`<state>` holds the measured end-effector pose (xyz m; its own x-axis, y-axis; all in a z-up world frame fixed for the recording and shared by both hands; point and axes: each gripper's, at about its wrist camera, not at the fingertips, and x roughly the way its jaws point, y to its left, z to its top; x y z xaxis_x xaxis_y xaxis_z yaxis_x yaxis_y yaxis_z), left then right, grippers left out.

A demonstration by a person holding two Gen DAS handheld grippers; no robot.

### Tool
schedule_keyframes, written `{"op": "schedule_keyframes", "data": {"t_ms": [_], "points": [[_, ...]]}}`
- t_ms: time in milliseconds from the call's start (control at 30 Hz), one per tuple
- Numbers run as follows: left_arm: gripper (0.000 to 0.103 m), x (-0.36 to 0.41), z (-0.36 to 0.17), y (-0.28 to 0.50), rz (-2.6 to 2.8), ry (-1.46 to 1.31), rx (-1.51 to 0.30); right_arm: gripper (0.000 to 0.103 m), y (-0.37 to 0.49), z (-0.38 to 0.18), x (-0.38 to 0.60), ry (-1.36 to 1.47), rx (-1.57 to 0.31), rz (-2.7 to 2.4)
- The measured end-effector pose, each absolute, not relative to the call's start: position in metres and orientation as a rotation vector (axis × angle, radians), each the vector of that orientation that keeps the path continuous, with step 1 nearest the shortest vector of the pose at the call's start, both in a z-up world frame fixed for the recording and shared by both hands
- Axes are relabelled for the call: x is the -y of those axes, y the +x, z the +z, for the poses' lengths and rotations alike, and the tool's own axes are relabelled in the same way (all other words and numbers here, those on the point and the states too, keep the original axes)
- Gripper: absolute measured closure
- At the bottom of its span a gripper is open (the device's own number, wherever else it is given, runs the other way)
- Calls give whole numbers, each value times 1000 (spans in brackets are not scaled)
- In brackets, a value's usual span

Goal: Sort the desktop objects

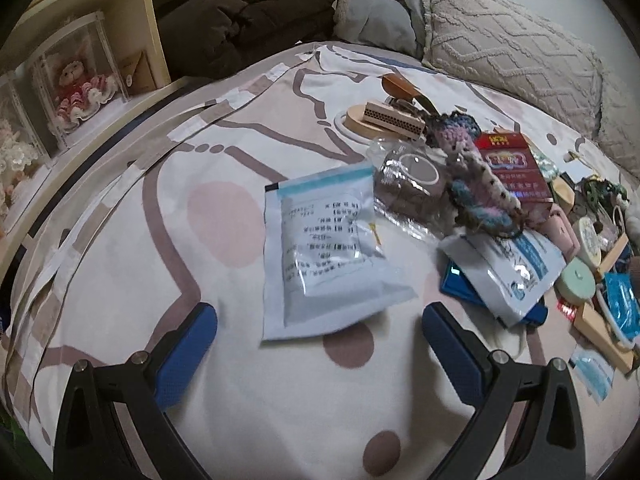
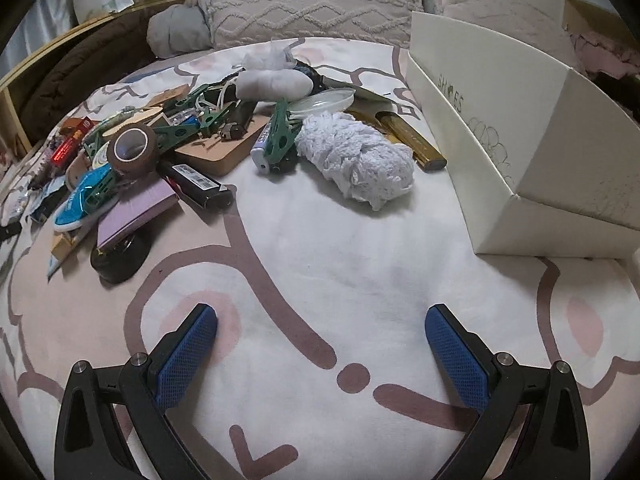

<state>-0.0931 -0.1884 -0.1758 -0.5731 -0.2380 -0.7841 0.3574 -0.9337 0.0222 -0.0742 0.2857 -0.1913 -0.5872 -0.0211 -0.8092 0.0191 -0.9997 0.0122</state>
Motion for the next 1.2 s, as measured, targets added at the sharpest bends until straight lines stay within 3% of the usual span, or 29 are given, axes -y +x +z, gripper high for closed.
{"op": "schedule_keyframes", "data": {"t_ms": [467, 567, 667, 833, 1000, 1133, 1200], "points": [[2, 201, -175, -111, -2531, 1203, -321, 0, -69, -194, -286, 1440, -56, -2791], [12, 205, -175, -111, -2526, 1182, -344, 0, -69, -195, -285, 1442, -68, -2796], [16, 211, -173, -106, -2537, 1158, -395, 0, -69, -196, -283, 1434, -77, -2805], [18, 215, -175, -105, -2548, 1156, -436, 0, -68, -197, -282, 1430, -81, -2809], [18, 201, -177, -107, -2554, 1176, -325, 0, -68, -197, -281, 1424, -91, -2816], [34, 197, -177, -102, -2565, 1159, -292, 0, -68, -197, -280, 1399, -79, -2827], [36, 199, -176, -99, -2571, 1149, -313, 0, -67, -196, -283, 1378, -43, -2826]]}}
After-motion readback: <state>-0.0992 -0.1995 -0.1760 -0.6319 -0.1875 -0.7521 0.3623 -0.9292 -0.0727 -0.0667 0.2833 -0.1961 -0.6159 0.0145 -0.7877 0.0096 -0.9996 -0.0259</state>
